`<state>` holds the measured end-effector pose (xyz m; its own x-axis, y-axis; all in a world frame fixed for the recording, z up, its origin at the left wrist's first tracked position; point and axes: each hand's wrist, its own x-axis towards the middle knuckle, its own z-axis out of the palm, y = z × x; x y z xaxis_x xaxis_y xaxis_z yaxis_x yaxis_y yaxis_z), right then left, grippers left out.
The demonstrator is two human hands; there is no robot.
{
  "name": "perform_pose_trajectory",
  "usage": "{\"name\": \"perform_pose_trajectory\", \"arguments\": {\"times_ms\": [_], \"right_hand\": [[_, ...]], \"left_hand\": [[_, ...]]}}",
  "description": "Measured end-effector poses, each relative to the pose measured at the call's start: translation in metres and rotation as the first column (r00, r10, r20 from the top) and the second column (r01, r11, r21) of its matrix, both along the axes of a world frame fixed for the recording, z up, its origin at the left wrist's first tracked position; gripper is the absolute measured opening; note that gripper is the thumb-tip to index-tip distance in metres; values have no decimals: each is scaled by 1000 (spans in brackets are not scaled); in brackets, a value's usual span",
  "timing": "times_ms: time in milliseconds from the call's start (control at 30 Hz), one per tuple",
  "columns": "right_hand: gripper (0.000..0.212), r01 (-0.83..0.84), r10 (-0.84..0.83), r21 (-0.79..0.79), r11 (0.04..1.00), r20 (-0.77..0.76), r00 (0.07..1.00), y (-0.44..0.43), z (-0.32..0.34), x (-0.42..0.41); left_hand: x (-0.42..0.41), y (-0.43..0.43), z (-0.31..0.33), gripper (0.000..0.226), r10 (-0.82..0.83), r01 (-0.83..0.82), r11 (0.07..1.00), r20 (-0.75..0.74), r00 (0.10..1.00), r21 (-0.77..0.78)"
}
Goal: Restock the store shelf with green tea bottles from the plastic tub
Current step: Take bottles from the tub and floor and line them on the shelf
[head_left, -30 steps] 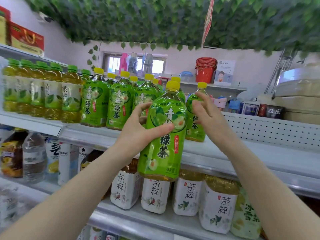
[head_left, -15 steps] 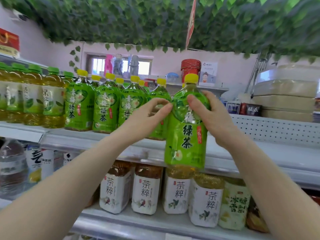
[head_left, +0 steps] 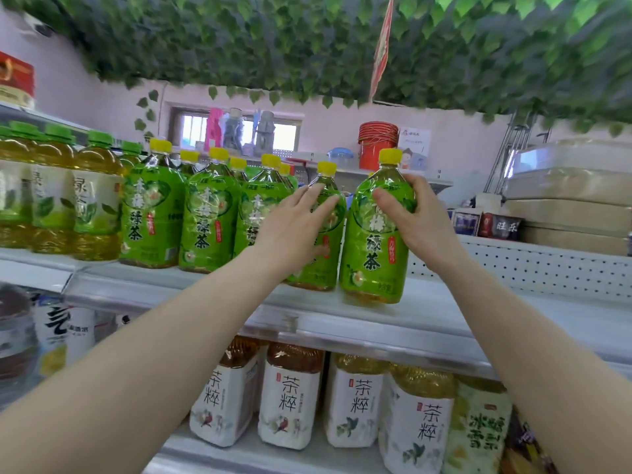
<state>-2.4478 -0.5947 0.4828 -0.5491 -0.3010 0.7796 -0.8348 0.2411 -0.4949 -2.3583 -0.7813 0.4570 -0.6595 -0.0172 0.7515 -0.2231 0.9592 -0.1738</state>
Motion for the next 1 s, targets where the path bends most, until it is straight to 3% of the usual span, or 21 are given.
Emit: {"name": "perform_pose_trajectory", "arguments": {"times_ms": [167,233,367,433,500,567,667,1000], "right_hand": [[70,36,-37,45,998,4,999,-9,-13,-14],[76,86,-84,58,995,-36,996,-9,-13,-15],[87,306,-236,137,942,-375,896,-6,-18,1],[104,429,-222,264,864,-565,795,-2,-26,14],[120,511,-168,395,763,-642,748,0,-36,16],[125,566,-161,437,699,-675,720,2,-43,7],[123,588,-183,434,683,-677,713,0,-44,-4],[127,523,-142,440,730,-651,746,-13,-44,-38]], "left_hand": [[-6,-5,-7,104,-16,16,1000,10,1000,12],[-6,-7,-9,108,-27,27,999,1,1000,18],[-6,-5,-14,111,-33,33,998,-3,999,44],[-5,-5,-14,115,-34,34,998,-3,999,59],[-5,-7,-15,119,-37,37,998,-4,999,57],[-6,-7,-17,123,-40,40,998,-7,999,49],[-7,-6,-20,125,-36,37,998,-16,999,45],[-8,-3,-21,127,-31,33,997,-29,999,71]]}}
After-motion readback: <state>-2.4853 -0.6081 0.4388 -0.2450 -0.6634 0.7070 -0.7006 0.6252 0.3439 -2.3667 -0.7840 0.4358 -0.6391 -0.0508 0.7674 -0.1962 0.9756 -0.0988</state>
